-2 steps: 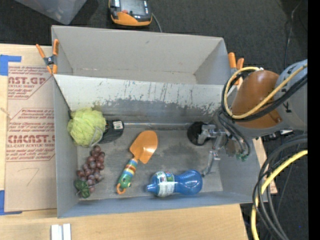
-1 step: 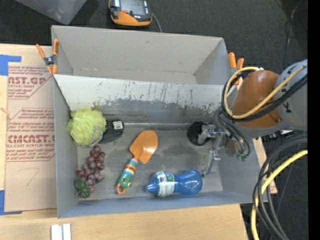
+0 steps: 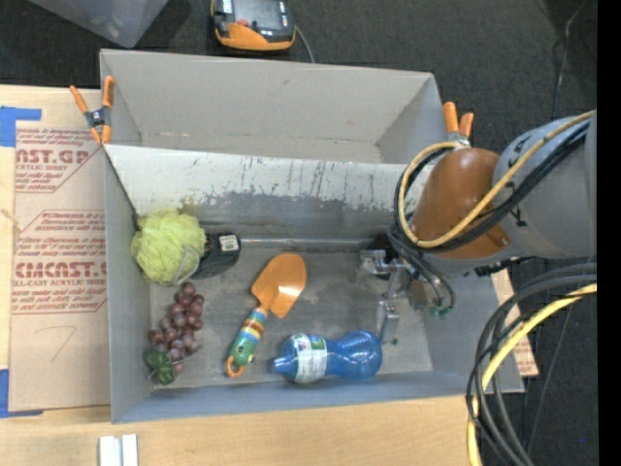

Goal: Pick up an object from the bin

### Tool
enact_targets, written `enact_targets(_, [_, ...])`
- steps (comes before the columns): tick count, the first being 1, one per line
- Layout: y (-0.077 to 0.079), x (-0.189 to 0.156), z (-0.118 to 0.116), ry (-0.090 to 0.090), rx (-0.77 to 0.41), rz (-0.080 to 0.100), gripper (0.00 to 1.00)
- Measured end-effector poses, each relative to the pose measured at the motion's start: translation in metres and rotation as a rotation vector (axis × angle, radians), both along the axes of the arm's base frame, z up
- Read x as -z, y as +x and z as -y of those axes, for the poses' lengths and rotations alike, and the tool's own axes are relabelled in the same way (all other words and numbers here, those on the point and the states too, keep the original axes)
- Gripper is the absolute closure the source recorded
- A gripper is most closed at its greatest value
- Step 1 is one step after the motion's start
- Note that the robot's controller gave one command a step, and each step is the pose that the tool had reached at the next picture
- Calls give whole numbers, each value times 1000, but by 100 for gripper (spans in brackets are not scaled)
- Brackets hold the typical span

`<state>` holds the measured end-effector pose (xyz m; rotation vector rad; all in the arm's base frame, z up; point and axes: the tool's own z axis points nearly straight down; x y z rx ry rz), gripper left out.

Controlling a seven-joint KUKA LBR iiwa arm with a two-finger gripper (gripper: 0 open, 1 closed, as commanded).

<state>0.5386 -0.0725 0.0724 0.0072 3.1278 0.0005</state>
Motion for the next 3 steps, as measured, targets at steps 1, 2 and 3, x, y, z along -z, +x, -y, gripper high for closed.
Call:
enact_targets(1, [-4, 4, -8, 1, -6, 1, 0])
enact_targets(2, [-21, -51, -25, -3, -313, 0, 0])
enact_targets(3, [-15, -73, -15, 0, -208, 0, 0])
